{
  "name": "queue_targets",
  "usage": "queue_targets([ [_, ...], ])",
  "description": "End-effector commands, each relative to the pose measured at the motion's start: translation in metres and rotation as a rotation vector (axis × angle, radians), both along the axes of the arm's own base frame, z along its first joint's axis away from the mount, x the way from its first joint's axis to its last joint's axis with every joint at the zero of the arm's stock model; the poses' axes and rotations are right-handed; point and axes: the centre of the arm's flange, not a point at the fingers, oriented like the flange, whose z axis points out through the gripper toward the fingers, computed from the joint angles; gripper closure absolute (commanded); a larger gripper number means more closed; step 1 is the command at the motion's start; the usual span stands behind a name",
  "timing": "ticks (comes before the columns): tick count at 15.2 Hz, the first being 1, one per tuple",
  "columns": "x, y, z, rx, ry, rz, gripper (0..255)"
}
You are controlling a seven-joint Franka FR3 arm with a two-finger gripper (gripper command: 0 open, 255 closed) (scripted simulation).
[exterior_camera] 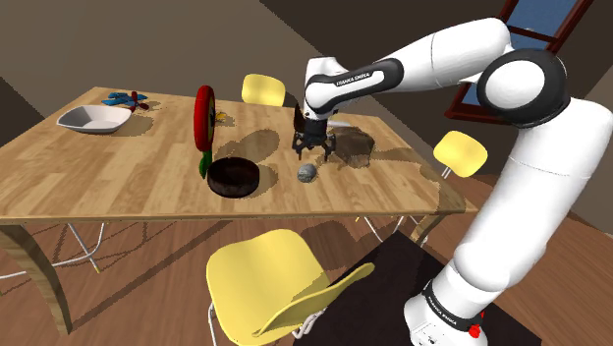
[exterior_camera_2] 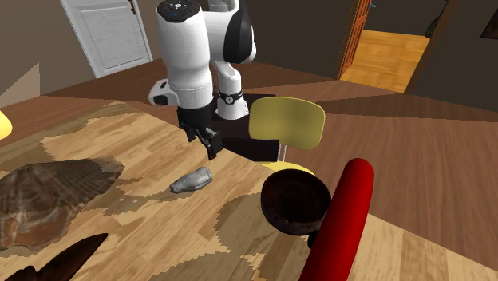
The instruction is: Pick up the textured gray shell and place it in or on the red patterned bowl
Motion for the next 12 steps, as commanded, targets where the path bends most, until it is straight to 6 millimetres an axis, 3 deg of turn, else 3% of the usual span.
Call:
queue_targets([
  [1, 0.018, -0.006, -0.021, -0.001, 0.007, -0.053, 0],
  [4, 0.044, -0.02, -0.049, -0.001, 0.017, -0.129, 0],
  [12, 0.038, -0.021, -0.089, -0.001, 0.017, -0.129, 0],
])
